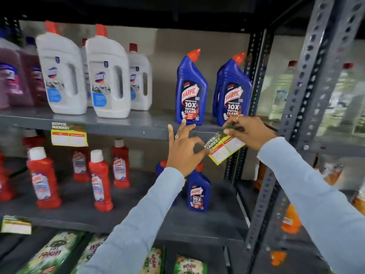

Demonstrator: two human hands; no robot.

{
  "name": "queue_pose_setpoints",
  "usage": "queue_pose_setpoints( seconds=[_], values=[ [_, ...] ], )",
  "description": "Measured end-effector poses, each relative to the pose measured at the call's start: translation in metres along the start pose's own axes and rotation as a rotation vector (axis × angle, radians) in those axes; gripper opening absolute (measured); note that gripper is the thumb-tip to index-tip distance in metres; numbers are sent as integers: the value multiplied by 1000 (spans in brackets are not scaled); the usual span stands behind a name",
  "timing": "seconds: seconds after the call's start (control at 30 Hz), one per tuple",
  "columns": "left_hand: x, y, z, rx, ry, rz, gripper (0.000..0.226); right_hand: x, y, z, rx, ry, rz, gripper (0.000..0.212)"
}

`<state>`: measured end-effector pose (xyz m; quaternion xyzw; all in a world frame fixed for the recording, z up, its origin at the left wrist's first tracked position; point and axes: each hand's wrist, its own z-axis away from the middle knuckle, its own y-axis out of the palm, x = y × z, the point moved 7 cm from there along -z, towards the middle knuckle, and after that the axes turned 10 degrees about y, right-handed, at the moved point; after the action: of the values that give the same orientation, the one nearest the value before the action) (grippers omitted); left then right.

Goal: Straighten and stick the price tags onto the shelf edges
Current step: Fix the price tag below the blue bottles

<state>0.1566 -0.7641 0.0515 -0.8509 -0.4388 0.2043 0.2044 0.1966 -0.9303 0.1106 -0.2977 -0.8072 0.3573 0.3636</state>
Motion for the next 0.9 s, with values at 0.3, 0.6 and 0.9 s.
queue_pose_setpoints(
  seconds=[0.3, 0.6, 0.9],
  values=[
    [3, -2, -6, 0, -63, -16, 14, 0, -2, -6, 40, 79, 49, 17],
    [11, -13, -15, 157, -17, -10, 12, -16, 10, 21, 102, 74, -120, 12],
    [14, -12, -26, 156, -4, -74, 17, -21, 19, 29, -55, 25, -29, 10]
  ],
)
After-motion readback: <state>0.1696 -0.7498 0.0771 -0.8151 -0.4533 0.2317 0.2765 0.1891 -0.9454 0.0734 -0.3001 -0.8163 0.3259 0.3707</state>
